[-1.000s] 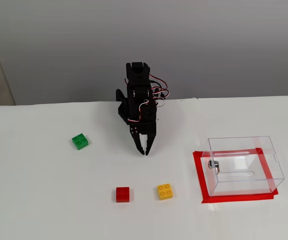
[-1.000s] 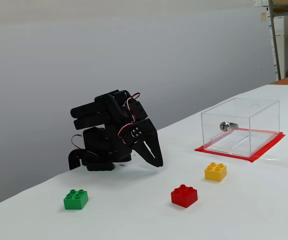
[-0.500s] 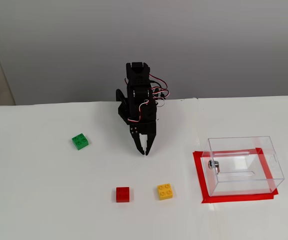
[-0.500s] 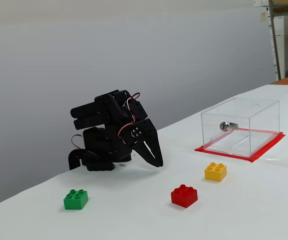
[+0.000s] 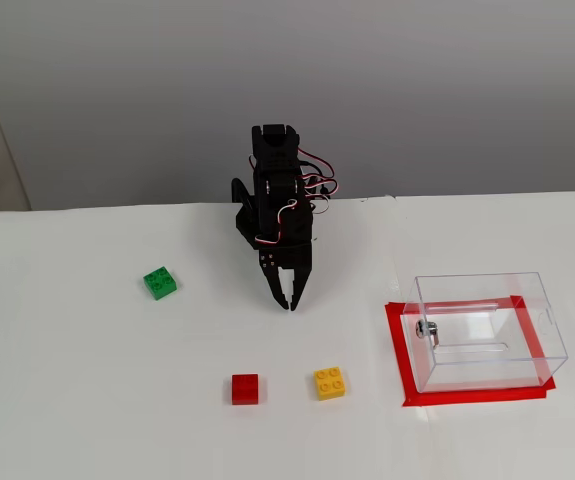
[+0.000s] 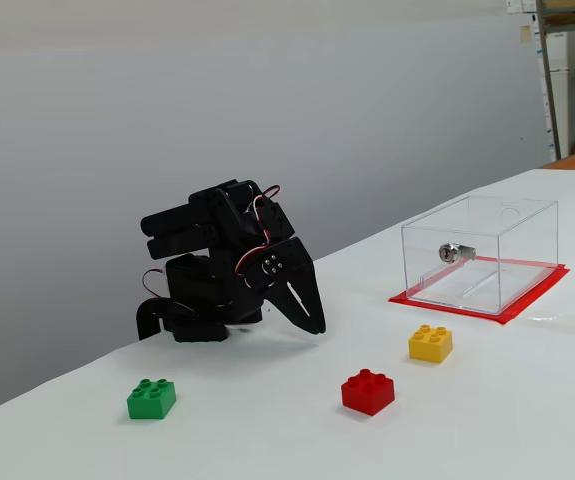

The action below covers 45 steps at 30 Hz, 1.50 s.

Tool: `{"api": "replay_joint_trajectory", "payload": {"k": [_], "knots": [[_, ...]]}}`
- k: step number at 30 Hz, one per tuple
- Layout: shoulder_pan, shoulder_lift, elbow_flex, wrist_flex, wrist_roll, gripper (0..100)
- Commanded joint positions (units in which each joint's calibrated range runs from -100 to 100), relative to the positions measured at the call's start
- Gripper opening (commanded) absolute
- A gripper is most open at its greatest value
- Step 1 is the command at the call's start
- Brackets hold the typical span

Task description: Pick the green lego brick and place it into the transparent box

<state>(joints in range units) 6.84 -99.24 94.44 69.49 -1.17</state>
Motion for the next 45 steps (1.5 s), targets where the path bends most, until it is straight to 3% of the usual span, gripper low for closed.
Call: {"api": "replay_joint_trajectory", "payload": {"k": [1,32,45], "knots": [[0.6,-0.5,-1.0,0.3,0.1,1],[-2.4,0.0,-1.7,0.2,-0.3,1],[12.6,0.7,-13.8,0.5,-0.3,1]]}}
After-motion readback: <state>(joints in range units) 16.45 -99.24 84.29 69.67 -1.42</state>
